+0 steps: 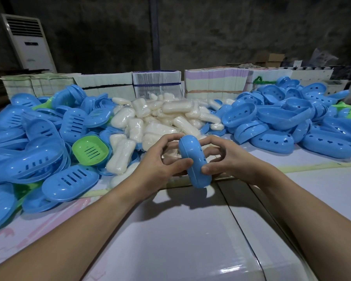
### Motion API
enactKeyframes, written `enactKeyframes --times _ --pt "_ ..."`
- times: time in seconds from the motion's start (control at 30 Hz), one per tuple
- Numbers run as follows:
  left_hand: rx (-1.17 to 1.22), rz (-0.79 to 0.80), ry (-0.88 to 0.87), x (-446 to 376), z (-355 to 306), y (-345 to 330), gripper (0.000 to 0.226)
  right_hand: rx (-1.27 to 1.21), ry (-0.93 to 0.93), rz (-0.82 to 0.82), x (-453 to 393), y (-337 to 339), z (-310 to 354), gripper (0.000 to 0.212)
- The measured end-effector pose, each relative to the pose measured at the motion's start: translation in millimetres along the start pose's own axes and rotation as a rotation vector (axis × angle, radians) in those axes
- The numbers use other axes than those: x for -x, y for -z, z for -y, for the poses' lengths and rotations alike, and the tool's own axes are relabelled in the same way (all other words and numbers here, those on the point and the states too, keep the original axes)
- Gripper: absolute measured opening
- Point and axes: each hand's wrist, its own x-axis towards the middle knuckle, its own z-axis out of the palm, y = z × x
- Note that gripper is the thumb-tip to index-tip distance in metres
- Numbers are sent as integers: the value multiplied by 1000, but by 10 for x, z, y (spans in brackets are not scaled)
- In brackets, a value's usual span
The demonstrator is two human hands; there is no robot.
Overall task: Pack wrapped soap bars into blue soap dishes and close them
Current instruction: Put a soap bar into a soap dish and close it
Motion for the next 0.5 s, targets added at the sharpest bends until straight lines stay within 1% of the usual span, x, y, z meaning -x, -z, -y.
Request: enactKeyframes --times 0.13,0.2,0.4,0.5 --pt "15 -16 0 10 25 8 66 0 4 8 -4 -11 -2 59" --pt "30 -17 6 11 43 9 65 5 13 11 -9 -14 -11 60" --pt "30 16 43 -9 54 30 67 10 0 48 2 -21 -30 56" --pt "3 -55 -11 -38 23 33 65 38 37 23 -19 -56 -5 61"
